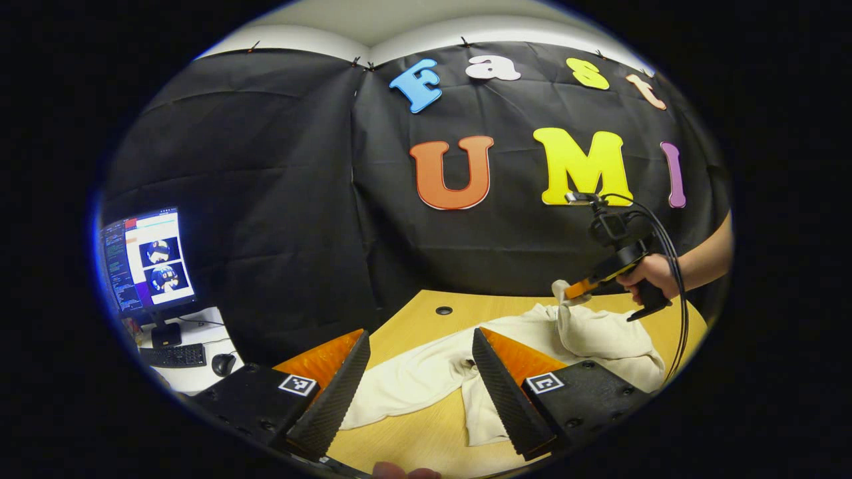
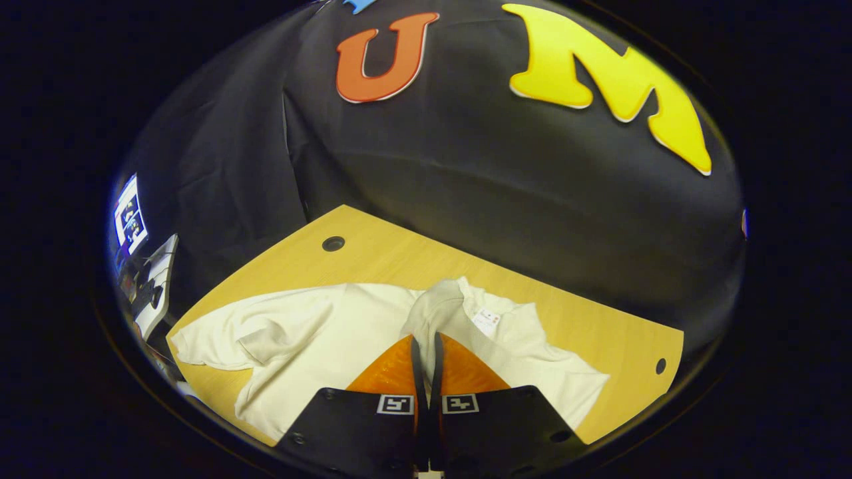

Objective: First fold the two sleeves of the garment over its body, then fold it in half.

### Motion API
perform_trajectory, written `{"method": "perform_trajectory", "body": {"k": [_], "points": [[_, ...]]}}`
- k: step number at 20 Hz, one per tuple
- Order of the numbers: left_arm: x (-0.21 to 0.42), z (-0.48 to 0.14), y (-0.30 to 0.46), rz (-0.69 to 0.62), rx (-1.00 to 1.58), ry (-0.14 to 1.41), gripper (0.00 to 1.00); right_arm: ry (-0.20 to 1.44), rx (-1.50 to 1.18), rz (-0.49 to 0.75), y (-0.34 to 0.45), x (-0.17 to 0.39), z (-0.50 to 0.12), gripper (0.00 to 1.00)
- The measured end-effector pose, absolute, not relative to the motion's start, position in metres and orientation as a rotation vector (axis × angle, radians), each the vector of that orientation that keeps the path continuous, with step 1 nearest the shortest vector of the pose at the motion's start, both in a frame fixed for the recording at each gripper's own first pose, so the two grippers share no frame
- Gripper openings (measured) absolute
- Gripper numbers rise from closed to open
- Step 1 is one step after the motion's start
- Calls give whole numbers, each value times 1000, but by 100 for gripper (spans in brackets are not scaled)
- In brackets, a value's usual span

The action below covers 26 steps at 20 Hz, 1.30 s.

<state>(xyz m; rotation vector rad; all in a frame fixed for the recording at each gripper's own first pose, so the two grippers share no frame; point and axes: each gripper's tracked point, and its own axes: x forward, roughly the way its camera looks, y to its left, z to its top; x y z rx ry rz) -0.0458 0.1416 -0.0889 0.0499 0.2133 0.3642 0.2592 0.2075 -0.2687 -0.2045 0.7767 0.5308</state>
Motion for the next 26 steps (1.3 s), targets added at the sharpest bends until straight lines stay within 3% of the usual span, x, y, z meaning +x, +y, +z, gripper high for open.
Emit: {"method": "perform_trajectory", "body": {"k": [9,12,15,18,19,20,21,26], "points": [[-45,-113,167,374,50,268,98,873,-227,464,256,263,-362,2],[-51,-118,172,380,40,282,98,871,-207,475,264,262,-362,8],[-55,-119,175,387,32,283,98,826,-125,530,286,257,-344,29],[-53,-118,178,384,29,271,98,783,-140,568,289,249,-319,41],[-53,-117,179,383,28,262,98,763,-141,580,289,244,-310,50],[-53,-117,180,382,26,257,98,740,-134,590,288,239,-298,50],[-54,-117,182,382,24,254,98,719,-128,594,286,233,-284,59],[-62,-123,188,364,34,244,98,565,-145,622,257,194,-214,70]]}}
